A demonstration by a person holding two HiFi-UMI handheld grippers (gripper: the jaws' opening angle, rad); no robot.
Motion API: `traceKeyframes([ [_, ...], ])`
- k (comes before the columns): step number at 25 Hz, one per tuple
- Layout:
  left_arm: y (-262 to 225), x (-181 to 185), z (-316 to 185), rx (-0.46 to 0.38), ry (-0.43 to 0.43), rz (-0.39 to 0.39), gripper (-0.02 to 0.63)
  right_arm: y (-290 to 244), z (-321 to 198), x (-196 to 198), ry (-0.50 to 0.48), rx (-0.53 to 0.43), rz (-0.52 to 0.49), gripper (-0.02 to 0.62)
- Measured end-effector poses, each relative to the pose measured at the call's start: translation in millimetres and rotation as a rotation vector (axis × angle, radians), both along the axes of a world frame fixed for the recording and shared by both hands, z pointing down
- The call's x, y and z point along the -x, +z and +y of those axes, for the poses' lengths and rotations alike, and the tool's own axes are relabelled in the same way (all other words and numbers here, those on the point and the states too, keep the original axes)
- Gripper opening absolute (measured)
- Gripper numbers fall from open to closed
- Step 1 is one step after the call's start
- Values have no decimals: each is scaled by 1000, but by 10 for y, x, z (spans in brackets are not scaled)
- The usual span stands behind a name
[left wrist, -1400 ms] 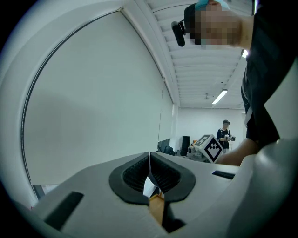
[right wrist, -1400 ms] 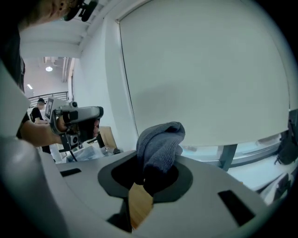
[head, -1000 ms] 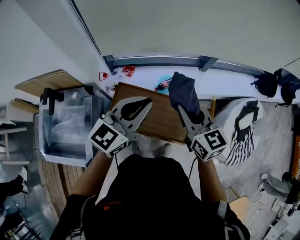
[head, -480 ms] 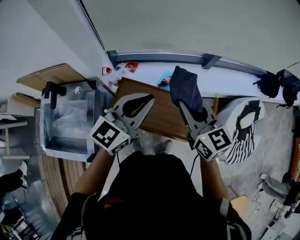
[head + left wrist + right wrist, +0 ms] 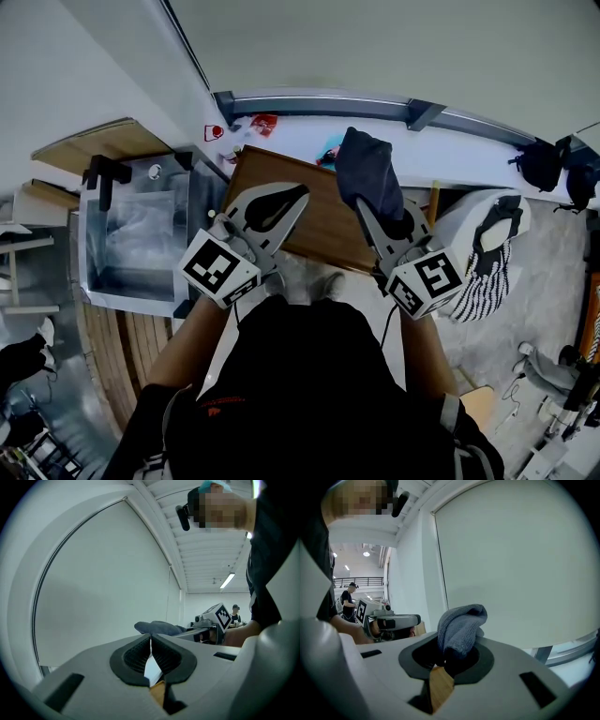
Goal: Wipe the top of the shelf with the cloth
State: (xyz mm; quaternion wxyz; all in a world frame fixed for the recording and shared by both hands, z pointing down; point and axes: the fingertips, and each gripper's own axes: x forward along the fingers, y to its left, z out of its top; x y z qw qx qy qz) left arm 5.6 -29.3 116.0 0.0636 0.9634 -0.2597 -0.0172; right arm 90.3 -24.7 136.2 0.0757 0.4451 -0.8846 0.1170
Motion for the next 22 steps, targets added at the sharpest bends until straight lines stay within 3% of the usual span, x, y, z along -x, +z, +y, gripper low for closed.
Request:
traceKeyframes([
  [22, -2, 30, 63, -3, 11, -13, 26, 32, 82, 48, 0, 2, 14, 67],
])
